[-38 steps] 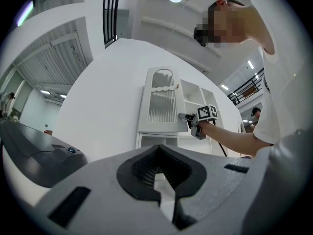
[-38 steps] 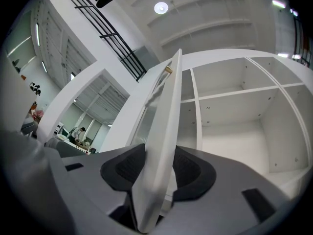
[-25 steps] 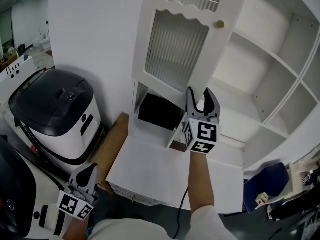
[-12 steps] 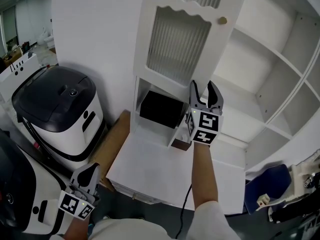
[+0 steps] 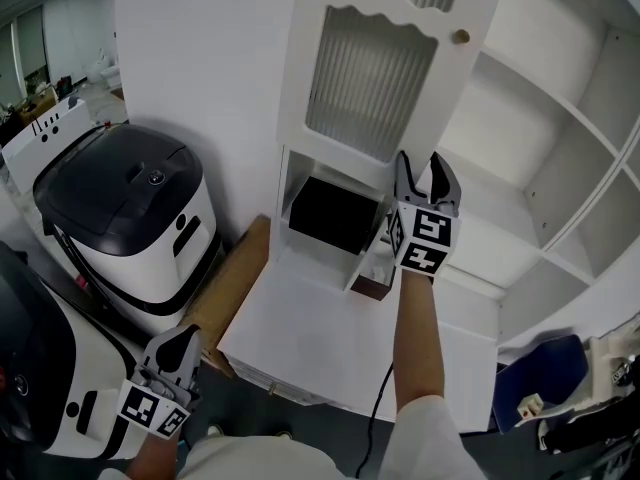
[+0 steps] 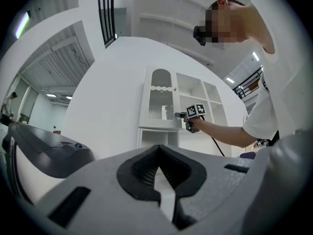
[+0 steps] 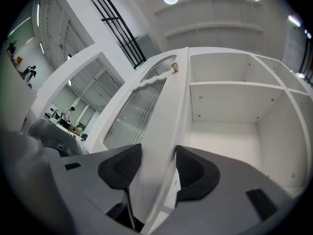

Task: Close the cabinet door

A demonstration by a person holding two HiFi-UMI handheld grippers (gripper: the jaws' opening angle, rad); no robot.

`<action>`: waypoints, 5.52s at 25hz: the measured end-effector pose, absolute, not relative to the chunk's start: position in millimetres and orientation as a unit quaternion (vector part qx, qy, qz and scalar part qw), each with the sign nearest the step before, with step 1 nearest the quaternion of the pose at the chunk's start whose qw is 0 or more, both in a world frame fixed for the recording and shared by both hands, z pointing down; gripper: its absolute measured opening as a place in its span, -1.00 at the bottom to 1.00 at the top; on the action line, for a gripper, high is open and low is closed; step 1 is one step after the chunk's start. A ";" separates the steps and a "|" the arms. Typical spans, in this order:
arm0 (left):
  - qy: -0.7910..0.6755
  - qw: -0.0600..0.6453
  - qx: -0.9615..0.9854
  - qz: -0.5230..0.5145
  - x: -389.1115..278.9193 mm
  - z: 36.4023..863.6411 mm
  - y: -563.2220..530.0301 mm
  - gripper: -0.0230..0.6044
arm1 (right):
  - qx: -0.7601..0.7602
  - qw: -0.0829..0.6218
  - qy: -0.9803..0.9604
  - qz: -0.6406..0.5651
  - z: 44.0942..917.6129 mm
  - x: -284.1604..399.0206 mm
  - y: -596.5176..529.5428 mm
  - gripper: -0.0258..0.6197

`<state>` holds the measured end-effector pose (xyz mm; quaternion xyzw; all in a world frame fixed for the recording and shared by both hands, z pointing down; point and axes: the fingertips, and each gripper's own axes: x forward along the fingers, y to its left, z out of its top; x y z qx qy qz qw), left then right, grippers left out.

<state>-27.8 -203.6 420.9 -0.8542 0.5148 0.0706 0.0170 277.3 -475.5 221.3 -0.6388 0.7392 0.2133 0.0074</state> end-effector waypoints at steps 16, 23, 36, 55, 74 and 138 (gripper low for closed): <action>0.520 0.016 -0.851 0.068 -30.2 424.3 -204.7 -0.92 | -0.657 -0.016 0.723 0.214 221.1 285.0 -503.1 -0.29; 0.517 0.013 -0.853 0.069 -31.3 426.3 -206.8 -0.92 | -0.658 -0.015 0.720 0.220 220.8 285.8 -506.1 -0.28; 0.505 0.016 -0.859 0.084 -42.7 421.5 -199.2 -0.92 | -0.677 -0.025 0.706 0.206 222.4 286.5 -503.1 -0.31; 0.416 0.021 -0.903 0.110 -66.4 403.5 -200.2 -0.92 | -0.752 -0.066 0.639 0.146 282.2 319.5 -424.7 -0.80; 0.362 0.018 -0.924 0.119 -60.9 401.3 -206.3 -0.92 | -0.764 -0.028 0.631 0.136 308.9 355.7 -204.4 -0.92; 0.406 0.021 -0.908 0.102 -77.4 397.2 -197.8 -0.92 | -0.712 -0.011 0.700 0.054 370.6 273.6 -149.6 -0.92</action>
